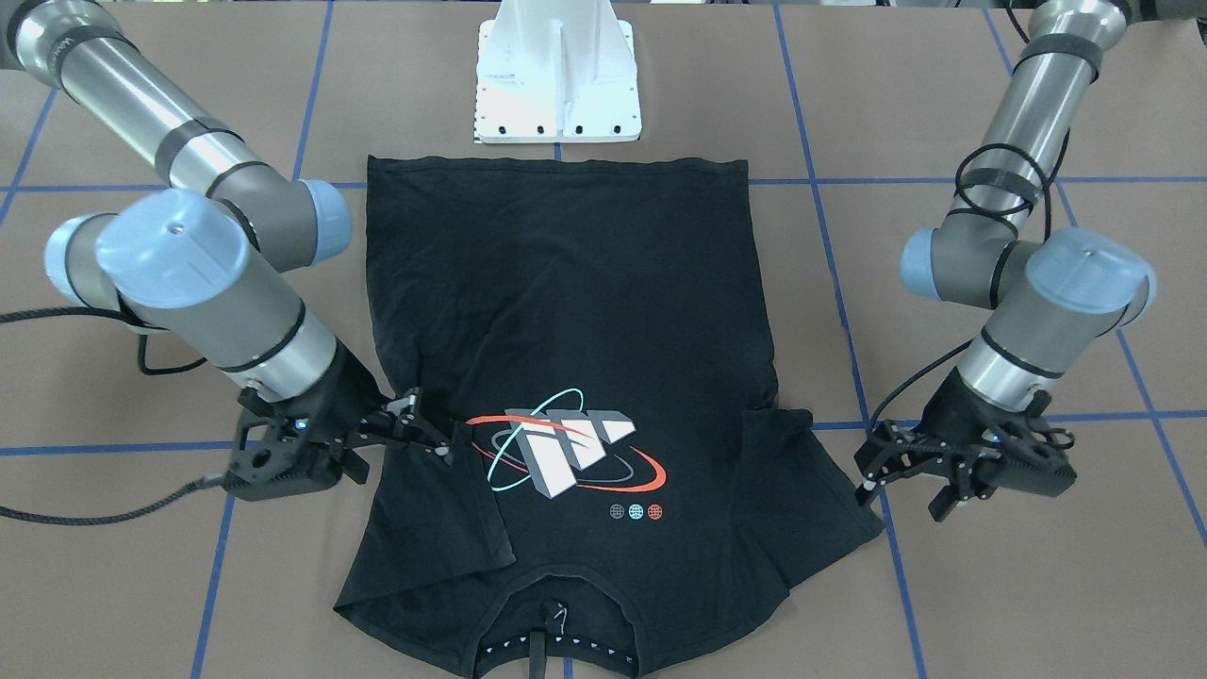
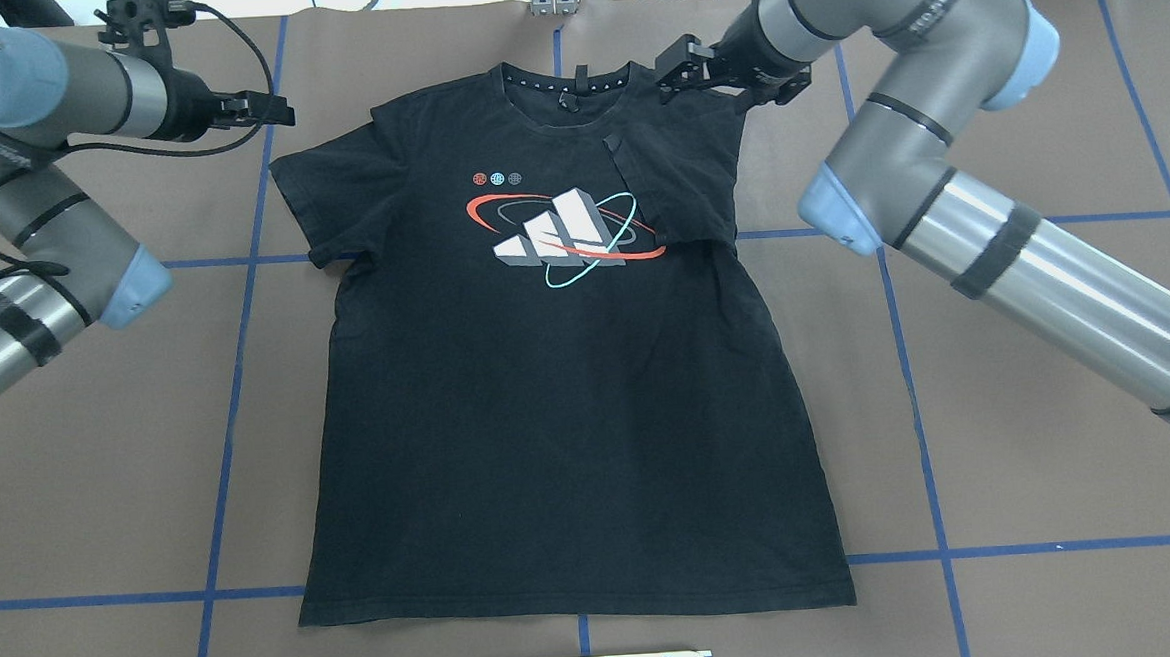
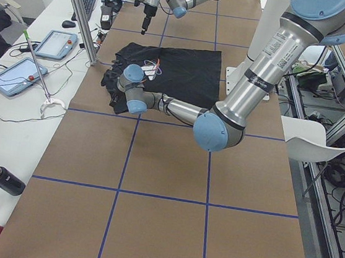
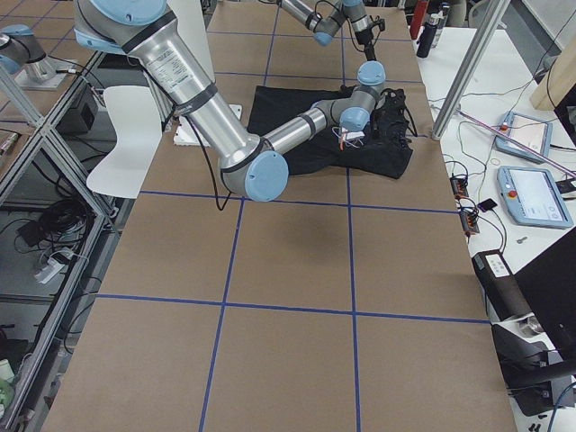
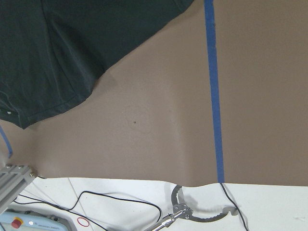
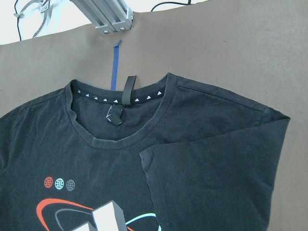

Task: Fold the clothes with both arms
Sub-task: 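Reach the left gripper to the sleeve nearest it and grasp it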

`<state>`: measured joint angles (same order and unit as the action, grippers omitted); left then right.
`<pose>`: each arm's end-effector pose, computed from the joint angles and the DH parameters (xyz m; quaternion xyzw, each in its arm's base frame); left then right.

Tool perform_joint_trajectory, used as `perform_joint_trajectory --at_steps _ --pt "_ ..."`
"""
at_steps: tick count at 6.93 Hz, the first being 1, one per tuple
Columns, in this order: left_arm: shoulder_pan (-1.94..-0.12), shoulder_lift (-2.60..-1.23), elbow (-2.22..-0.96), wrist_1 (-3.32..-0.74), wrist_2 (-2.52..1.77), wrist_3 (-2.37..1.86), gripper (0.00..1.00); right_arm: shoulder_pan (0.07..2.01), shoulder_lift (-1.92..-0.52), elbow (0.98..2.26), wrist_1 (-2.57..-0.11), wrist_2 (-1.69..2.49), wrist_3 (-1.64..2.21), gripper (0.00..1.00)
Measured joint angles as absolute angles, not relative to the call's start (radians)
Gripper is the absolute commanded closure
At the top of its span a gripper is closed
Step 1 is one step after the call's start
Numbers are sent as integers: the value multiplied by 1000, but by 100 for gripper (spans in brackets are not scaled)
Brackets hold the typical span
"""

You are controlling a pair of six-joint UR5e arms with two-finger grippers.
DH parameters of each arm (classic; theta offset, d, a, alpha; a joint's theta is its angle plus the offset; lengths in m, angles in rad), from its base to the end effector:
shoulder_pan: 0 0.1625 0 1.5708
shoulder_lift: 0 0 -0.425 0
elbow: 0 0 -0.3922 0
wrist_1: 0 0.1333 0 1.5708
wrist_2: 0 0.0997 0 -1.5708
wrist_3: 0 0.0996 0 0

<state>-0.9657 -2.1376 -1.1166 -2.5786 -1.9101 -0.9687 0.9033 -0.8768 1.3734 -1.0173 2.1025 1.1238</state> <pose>0.3419 -0.6704 0.4281 0.2685 0.4719 -0.0627 0.8374 -0.3935 -0.6330 0.2586 0.1248 -0.5196 0.0606 0.8431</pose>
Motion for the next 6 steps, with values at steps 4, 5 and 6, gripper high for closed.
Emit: perform_joint_trajectory --at_steps 4,5,6 --pt "-939 -2177 -946 -2691 -1876 -969 30 913 -942 1461 -1018 2109 1123 0" --pt "-925 -2178 -944 -2694 -1876 -969 34 915 -943 1463 -1019 2109 1123 0" --pt "-913 -2178 -944 -2694 -1876 -969 38 915 -943 1463 -1020 2108 1123 0"
